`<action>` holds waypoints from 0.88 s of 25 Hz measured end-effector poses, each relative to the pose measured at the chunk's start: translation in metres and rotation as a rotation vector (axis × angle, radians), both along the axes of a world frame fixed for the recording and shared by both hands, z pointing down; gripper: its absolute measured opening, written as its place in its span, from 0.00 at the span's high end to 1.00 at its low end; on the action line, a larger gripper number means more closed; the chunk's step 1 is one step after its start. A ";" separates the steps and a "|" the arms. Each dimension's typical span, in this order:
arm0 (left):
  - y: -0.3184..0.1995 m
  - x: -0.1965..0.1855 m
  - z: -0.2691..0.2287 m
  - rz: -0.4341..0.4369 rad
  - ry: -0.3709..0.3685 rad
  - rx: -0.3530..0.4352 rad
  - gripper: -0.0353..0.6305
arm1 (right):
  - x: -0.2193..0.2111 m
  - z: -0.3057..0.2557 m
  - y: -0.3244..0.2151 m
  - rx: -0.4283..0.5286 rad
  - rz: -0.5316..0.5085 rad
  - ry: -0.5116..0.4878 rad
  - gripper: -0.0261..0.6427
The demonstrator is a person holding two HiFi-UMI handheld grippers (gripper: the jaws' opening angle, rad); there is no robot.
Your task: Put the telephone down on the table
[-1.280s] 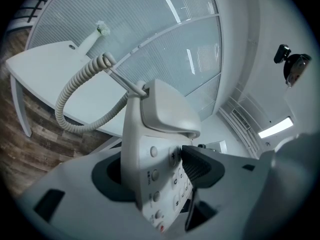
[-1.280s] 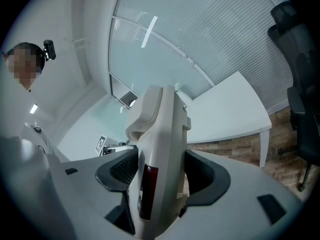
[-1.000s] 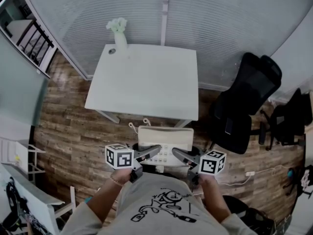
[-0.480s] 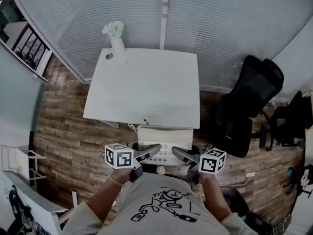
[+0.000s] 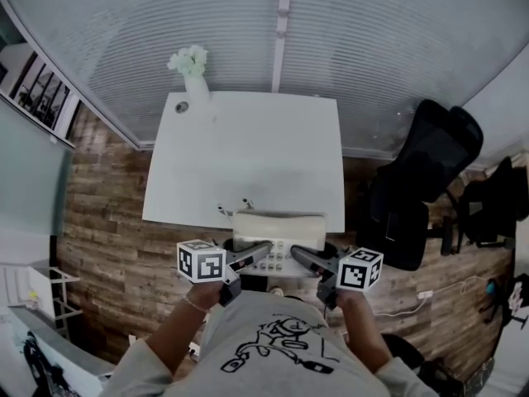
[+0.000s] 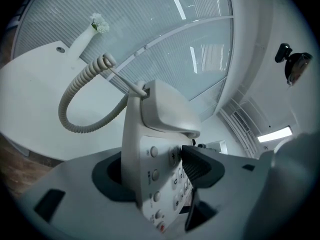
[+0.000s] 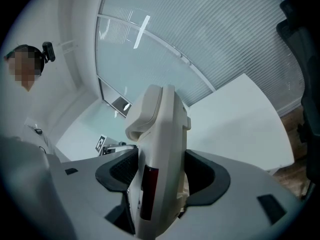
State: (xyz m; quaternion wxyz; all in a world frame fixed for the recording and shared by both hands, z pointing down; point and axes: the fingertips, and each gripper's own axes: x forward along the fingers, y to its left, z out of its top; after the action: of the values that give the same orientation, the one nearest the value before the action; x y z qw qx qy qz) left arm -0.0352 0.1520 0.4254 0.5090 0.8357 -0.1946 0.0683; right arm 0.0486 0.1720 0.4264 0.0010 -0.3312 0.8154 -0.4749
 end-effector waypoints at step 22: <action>-0.082 -0.032 0.000 0.013 0.012 -0.007 0.53 | -0.031 -0.002 -0.080 -0.008 0.021 0.012 0.52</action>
State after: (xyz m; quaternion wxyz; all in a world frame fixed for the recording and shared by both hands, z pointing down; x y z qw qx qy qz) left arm -0.0667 0.0702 0.4256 0.5127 0.8355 -0.1859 0.0674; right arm 0.0172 0.0919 0.4249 -0.0004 -0.3426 0.8100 -0.4759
